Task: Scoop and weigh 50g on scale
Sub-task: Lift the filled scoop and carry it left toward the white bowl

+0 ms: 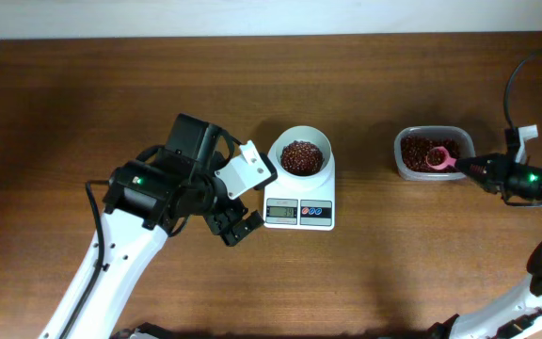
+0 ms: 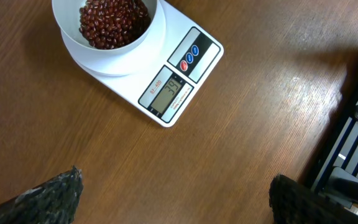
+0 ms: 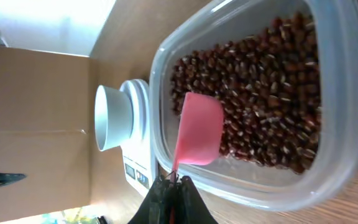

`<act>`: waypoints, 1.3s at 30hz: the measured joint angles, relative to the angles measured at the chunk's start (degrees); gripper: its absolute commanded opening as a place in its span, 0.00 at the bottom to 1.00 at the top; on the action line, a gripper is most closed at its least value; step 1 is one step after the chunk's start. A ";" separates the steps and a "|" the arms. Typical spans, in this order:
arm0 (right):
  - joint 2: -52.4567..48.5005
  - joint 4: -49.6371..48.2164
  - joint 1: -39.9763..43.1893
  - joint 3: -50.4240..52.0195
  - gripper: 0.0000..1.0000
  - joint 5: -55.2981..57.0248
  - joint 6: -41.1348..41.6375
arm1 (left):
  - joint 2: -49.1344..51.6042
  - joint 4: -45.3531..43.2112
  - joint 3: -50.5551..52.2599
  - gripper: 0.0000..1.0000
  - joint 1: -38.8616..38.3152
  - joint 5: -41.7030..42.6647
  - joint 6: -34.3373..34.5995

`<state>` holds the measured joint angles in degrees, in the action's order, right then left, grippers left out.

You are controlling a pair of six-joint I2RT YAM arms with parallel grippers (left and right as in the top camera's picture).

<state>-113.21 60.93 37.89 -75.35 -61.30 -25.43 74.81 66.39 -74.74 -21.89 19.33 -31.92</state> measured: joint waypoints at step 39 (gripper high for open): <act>0.00 -5.01 -23.50 0.26 0.04 -19.02 8.63 | 0.00 0.00 0.00 0.99 0.00 0.00 0.00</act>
<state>-113.21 55.92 14.39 -75.09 -80.31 -16.80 74.81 66.39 -74.74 -21.89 19.33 -31.92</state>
